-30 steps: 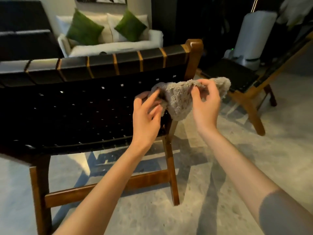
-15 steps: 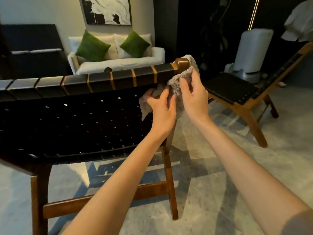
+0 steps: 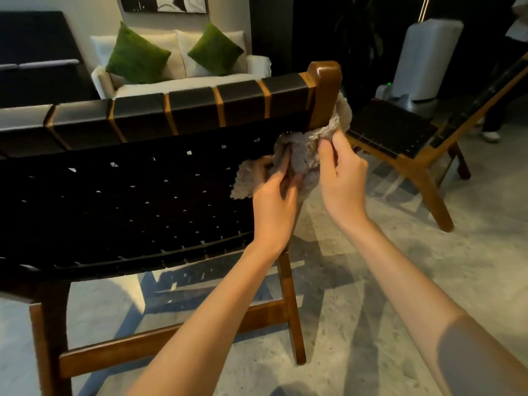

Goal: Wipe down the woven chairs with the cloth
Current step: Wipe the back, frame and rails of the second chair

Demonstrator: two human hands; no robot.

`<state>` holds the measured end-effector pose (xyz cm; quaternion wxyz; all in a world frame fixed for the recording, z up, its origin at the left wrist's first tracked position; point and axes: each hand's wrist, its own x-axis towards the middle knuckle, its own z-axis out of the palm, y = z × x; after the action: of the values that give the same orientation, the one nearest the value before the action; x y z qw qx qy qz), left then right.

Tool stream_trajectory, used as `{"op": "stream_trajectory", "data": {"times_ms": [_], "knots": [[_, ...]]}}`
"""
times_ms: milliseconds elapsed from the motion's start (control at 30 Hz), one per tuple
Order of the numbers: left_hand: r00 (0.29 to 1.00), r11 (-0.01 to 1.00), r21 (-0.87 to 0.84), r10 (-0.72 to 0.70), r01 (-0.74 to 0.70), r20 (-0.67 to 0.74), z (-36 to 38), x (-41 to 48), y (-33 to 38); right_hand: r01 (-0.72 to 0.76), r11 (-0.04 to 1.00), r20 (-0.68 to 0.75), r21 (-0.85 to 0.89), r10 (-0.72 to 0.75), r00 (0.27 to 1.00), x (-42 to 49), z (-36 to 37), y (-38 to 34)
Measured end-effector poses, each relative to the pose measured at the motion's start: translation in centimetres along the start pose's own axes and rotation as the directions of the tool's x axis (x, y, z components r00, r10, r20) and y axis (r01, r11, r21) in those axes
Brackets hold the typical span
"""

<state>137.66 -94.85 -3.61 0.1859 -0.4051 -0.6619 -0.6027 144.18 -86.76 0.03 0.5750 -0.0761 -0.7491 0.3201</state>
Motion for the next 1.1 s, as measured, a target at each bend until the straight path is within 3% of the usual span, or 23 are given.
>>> {"op": "stream_trajectory", "data": {"times_ms": [133, 267, 400, 533, 667, 733, 833, 933, 1100], "knots": [[0.996, 0.998, 0.021, -0.067, 0.066, 0.058, 0.6, -1.1, -2.6, -0.033, 0.999, 0.027, -0.021, 0.033, 0.999, -1.6, 0.5, 1.1], [0.982, 0.995, 0.048, -0.098, 0.091, 0.16, 1.0, -3.4, -6.2, -0.144, 0.987, 0.1, -0.076, 0.152, 0.983, -4.9, 1.4, 3.7], [0.977, 0.985, 0.135, -0.13, 0.108, 0.168, 1.7, -5.5, -9.3, -0.233, 0.966, 0.19, -0.11, 0.251, 0.949, -7.7, 2.9, 7.3], [0.939, 0.967, 0.186, -0.22, 0.175, 0.263, 2.3, -6.8, -11.9, -0.311, 0.939, 0.301, -0.146, 0.342, 0.89, -9.8, 3.9, 10.8], [0.844, 0.888, 0.357, -0.412, 0.288, 0.343, 2.7, -7.3, -13.7, -0.468, 0.877, 0.4, -0.114, 0.471, 0.786, -11.2, 5.0, 13.1], [0.826, 0.878, 0.365, -0.438, 0.309, 0.354, 2.8, -7.2, -13.6, -0.499, 0.86, 0.424, -0.106, 0.493, 0.76, -11.2, 5.1, 13.4], [0.878, 0.925, 0.244, -0.359, 0.291, 0.316, 2.6, -7.4, -12.5, -0.5, 0.863, 0.416, -0.071, 0.481, 0.772, -10.6, 4.5, 12.8], [0.938, 0.953, 0.132, -0.294, 0.272, 0.185, 2.7, -7.6, -11.1, -0.437, 0.9, 0.346, -0.008, 0.412, 0.843, -9.7, 3.7, 11.3], [0.943, 0.947, 0.086, -0.316, 0.308, 0.105, 3.6, -7.1, -10.5, -0.332, 0.943, 0.308, -0.01, 0.319, 0.896, -9.2, 3.3, 10.3]]}}
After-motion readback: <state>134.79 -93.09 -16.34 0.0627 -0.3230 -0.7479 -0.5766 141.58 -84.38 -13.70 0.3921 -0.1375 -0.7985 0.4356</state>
